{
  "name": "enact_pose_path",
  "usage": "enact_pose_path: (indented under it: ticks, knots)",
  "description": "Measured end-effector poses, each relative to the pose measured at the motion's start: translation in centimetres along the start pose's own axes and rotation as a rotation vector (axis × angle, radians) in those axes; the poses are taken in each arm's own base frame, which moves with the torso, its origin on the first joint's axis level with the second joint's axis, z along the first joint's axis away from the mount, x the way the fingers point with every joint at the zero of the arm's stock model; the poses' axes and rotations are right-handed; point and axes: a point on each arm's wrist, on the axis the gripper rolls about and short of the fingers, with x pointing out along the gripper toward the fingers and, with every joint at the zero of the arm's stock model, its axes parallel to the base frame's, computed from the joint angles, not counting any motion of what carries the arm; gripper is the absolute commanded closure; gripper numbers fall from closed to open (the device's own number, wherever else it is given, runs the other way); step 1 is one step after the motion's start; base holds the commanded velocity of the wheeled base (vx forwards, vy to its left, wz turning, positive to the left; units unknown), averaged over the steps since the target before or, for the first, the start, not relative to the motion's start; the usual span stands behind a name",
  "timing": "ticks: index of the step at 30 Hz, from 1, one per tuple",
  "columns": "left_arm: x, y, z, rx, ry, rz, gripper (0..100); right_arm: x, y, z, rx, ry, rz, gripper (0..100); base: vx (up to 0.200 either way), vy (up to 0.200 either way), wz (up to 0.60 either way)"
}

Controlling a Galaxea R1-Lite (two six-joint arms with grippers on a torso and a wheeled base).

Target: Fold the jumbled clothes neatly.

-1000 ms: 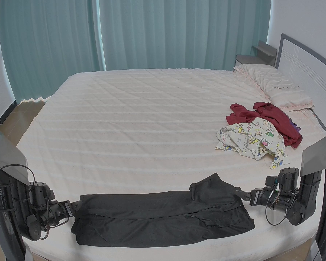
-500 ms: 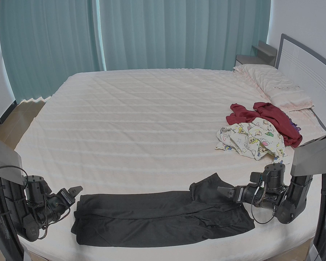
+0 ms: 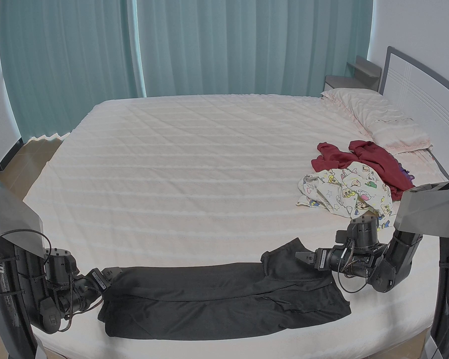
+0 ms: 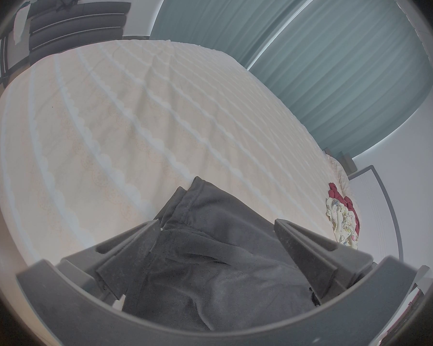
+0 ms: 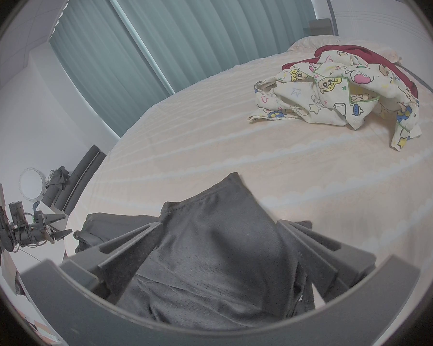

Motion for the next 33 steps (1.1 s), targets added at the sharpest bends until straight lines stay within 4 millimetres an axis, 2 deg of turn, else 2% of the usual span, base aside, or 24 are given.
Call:
enact_pose_path:
  ticks: [10,11,22,33]
  knots:
    - [0.2,0.2,-0.2,0.001,0.013,0.011,0,0.4,-0.5,-0.5,-0.007,0.018,-0.015,0,0.0,0.0,0.0]
    - [0.2,0.2,-0.2,0.0,0.013,0.011,0,0.5,-0.6,-0.7,-0.01,0.023,-0.018,100,0.0,0.0,0.0]
    - [0.2,0.2,-0.3,0.004,0.013,0.013,0,0.2,-1.1,-1.7,-0.018,0.058,-0.043,100,0.0,0.0,0.0]
    - [0.2,0.2,-0.3,0.003,0.013,0.015,0,-2.7,-1.8,-2.4,-0.004,0.08,-0.069,100,0.0,0.0,0.0]
